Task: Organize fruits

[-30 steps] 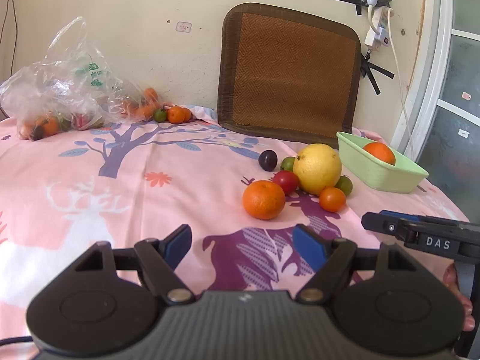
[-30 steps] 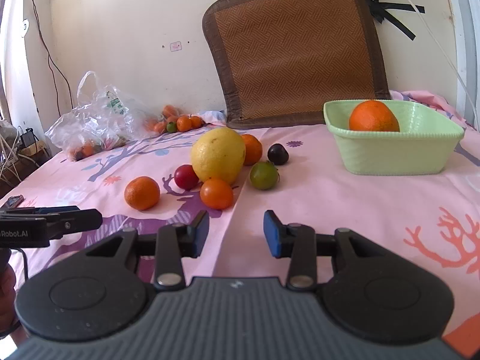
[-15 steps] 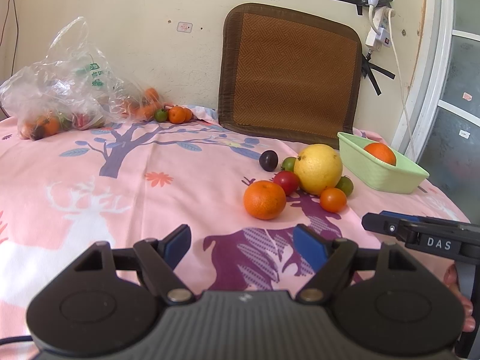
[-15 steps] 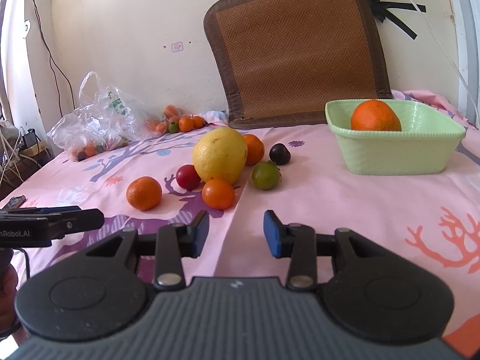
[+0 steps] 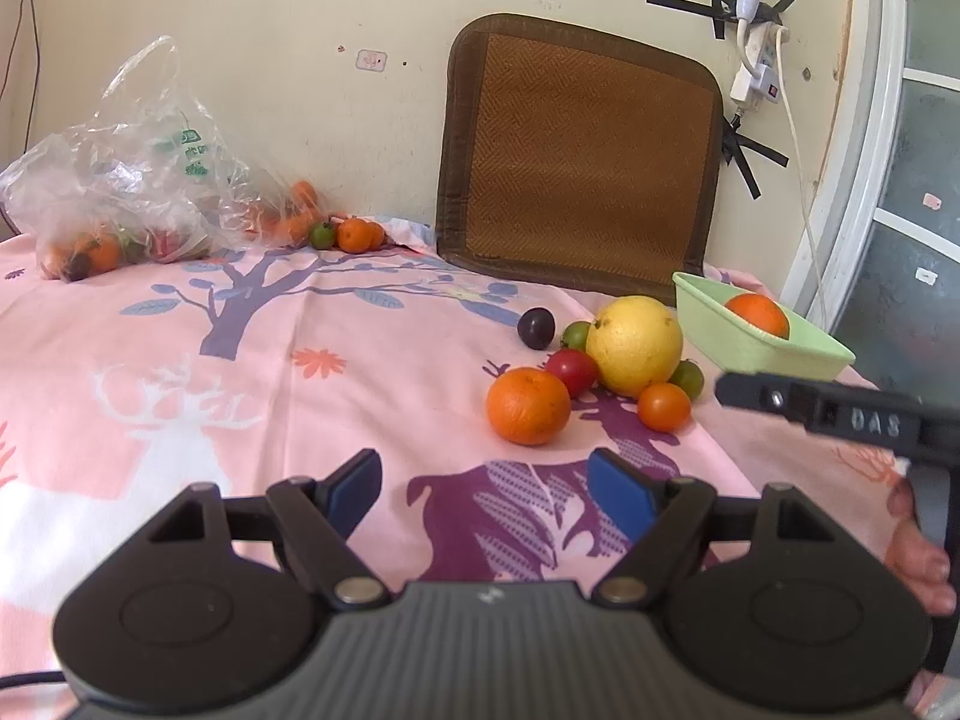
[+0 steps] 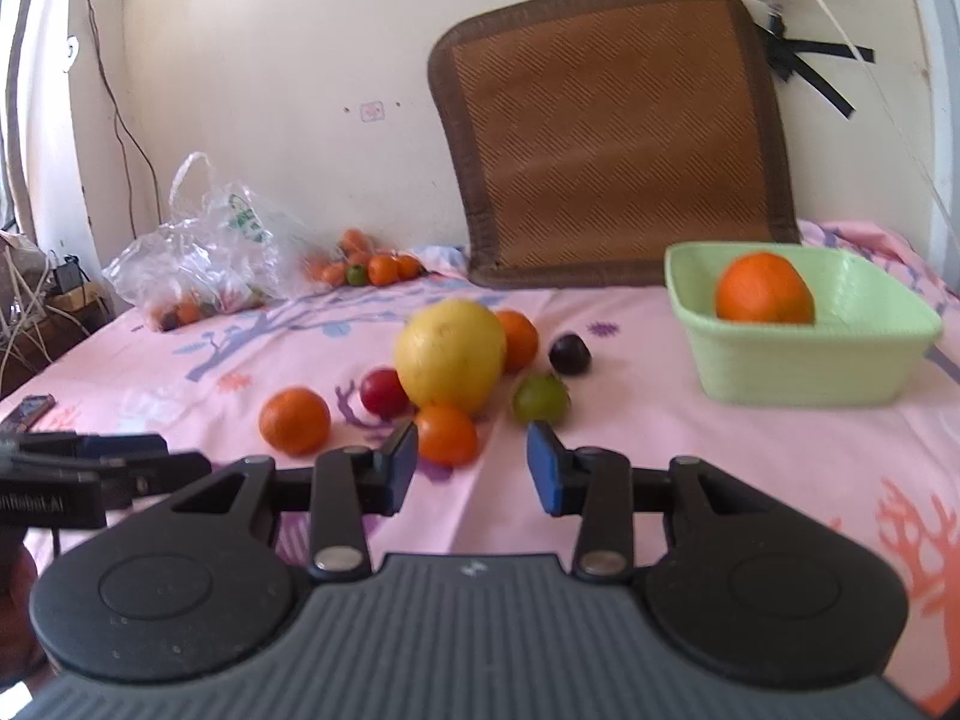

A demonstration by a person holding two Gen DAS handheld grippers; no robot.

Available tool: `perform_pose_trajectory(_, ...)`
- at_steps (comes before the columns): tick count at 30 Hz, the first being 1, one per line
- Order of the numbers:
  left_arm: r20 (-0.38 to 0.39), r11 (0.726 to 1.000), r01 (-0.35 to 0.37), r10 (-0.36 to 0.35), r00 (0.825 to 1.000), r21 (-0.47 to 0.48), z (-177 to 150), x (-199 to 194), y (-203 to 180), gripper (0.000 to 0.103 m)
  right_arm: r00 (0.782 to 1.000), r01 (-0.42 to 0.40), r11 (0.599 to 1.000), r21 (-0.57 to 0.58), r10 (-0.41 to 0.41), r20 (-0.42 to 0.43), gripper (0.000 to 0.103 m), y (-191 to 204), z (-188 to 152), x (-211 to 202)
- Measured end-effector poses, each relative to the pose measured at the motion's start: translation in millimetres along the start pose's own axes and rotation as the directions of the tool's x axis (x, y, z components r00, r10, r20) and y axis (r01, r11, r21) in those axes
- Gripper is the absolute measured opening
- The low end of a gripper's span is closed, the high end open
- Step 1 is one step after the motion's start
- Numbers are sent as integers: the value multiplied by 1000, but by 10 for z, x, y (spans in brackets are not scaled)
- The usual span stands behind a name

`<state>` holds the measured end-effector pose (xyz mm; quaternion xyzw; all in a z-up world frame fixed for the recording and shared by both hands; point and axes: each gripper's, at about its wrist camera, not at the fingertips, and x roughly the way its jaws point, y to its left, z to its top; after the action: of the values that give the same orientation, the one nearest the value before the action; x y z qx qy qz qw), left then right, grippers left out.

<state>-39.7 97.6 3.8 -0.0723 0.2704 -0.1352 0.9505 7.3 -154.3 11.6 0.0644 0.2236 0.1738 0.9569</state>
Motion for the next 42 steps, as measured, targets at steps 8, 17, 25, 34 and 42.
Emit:
perform_pose_trajectory(8,5,1000,2,-2,1000,-5,-15,-13,-6,78,1000,-12,995,-94,13,10,63,184,220,391)
perform_pose_trajectory(17,-10,999,14,-14,1000,-29,7,24,31,78,997,11,993,-115,-20,-72,63,192,182,703)
perform_pose_trajectory(25,-12,999,13,-14,1000,-33,6,26,40,78,1000,-17,998,-65,17,-3,61,181,266,454)
perform_pose_trajectory(34,1,999,22,-22,1000,-23,9,-1,22,79,998,-65,995,-70,64,-9,61,33,154,-155)
perform_pose_trajectory(42,25,962,271,-270,963,-21,337,-123,-270,86,996,-19,997,-78,12,-92,61,-115,-131,-354)
